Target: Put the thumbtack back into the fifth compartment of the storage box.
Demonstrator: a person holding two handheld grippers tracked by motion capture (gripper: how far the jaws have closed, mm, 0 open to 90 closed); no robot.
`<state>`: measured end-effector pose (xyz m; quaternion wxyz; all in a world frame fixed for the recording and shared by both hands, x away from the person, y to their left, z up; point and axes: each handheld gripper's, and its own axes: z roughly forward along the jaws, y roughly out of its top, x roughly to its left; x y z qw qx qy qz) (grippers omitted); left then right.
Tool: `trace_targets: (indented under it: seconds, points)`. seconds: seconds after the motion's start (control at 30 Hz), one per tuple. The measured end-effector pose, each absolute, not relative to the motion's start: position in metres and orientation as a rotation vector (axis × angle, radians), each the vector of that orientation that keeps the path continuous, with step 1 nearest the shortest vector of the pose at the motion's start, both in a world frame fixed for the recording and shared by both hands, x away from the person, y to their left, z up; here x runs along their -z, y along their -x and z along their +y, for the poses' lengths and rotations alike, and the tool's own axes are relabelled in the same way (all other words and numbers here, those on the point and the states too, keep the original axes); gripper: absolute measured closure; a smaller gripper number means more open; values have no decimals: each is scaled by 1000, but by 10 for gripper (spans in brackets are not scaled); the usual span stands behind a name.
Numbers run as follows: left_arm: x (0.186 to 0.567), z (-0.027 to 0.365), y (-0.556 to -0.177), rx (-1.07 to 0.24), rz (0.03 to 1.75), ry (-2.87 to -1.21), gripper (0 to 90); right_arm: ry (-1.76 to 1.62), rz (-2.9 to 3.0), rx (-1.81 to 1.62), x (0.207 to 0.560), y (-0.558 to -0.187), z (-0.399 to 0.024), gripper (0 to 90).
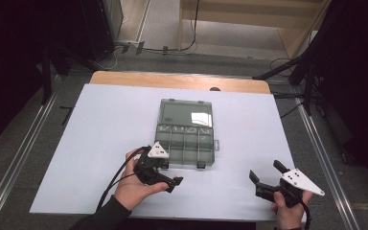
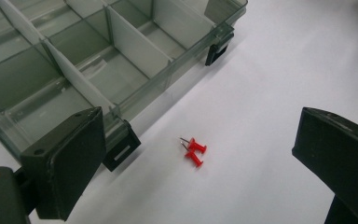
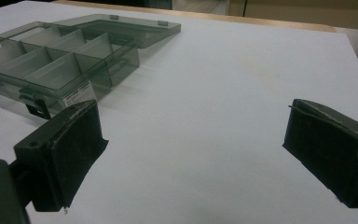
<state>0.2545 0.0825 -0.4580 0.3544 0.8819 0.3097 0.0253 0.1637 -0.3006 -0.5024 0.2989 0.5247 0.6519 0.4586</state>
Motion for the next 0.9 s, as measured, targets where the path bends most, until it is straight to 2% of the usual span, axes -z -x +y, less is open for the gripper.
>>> trace_targets:
  seconds: [0.33,0.43,0.5,0.63,0.77,0.9]
  points:
    - [462,80,-247,-65,790,-2303,52,-1388,1726,-1213,501,-163,-301,45]
    - [464,81,-246,-55,791,-2301,132,-1384,1731,-1211,502,-163,-301,46]
    - [466,80,-245,-59,797,-2312,140,-1380,1731,-1211,502,-164,-302,46]
    - [469,79,-245,-50,815,-2315,227,-1389,1726,-1211,502,-163,-302,47]
    - [471,80,-246,-58,825,-2323,408,-1381,1725,-1212,501,-163,-301,47]
    - [475,78,-246,-26,828,-2339,527,-1386,1729,-1209,502,-164,-301,48]
